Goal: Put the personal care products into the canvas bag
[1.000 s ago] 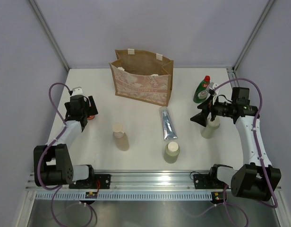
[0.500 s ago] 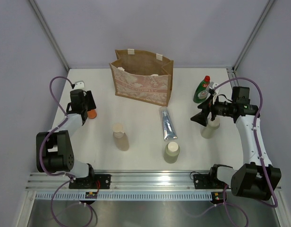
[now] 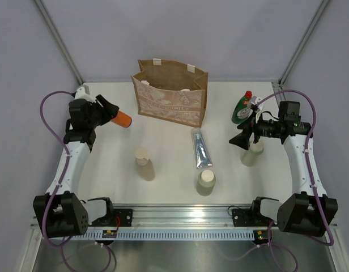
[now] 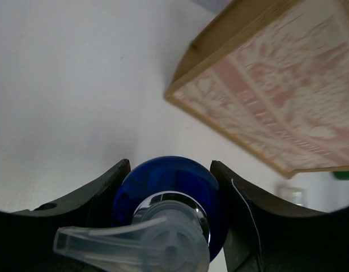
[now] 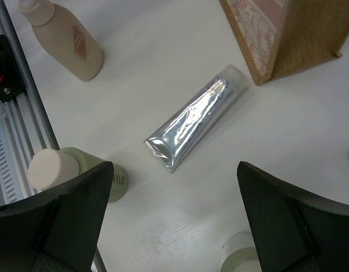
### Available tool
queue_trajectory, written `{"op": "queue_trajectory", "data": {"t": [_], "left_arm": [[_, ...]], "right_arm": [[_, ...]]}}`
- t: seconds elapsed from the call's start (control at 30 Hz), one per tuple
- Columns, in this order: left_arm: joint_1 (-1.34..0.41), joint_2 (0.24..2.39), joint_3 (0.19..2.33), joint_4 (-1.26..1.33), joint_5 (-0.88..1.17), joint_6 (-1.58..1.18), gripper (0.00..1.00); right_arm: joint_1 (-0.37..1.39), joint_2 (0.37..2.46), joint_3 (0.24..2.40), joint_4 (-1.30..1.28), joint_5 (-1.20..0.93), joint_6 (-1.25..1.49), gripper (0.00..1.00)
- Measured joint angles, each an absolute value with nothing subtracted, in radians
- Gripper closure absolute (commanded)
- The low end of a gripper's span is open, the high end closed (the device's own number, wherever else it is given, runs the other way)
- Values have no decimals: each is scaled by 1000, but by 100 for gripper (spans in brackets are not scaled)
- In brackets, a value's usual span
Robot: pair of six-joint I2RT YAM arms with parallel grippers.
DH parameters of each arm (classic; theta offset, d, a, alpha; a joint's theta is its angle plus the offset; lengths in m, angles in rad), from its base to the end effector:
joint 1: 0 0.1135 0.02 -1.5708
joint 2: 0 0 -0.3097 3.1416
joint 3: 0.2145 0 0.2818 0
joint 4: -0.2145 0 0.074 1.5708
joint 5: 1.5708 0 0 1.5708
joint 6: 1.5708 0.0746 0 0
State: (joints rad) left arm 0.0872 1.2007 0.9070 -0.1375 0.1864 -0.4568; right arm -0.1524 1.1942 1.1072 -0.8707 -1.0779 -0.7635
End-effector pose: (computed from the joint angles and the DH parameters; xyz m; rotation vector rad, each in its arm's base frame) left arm 0.3227 0.0143 0.3184 -0.4252 1.9739 -0.4225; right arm 0.2556 0.0272 0.3479 -0.9744 1.8154 0.8025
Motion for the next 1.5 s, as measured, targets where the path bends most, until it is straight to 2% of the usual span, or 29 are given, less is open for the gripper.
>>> {"op": "queue_trajectory", "data": {"t": [0.13,0.27,0.43,0.73,0.83,0.97,1.03,1.17,1.2,1.23,1.3,1.33,1.5], "left_arm": [[72,1143,977,-129,253,-624,100],[-42,1182,1070,-85,275,-768,100],[-220,1370,1302,-38,279,-891,100],[-324,1781,1825,-81,130,-892,100],[-339,1884,1896,-110,102,-886,100],[-358,1951,1871,-179,74,-879,98],[-368,1970,1855,-208,68,-879,92],[-390,2002,1855,-244,62,-873,59],[-393,2006,1855,-245,60,-873,44],[-397,2011,1855,-245,60,-874,38],[-402,2017,1855,-244,61,-876,30],[-402,2021,1856,-236,65,-883,22],[-399,2025,1862,-197,85,-887,13]], "right_arm": [[-152,1202,1113,-882,-1084,-754,0],[-152,1211,1137,-884,-1086,-725,1],[-152,1212,1158,-880,-1087,-686,1],[-152,1212,1160,-873,-1080,-620,0],[-153,1212,1169,-825,-1017,-513,1],[-172,1223,1198,-734,-888,-340,1],[-185,1237,1209,-683,-822,-273,1],[-195,1273,1209,-606,-719,-176,0],[-195,1287,1209,-588,-702,-158,0],[-195,1301,1209,-572,-691,-142,0],[-198,1340,1214,-554,-681,-110,0],[-199,1361,1219,-546,-677,-91,1],[-201,1449,1238,-490,-636,56,1]]}}
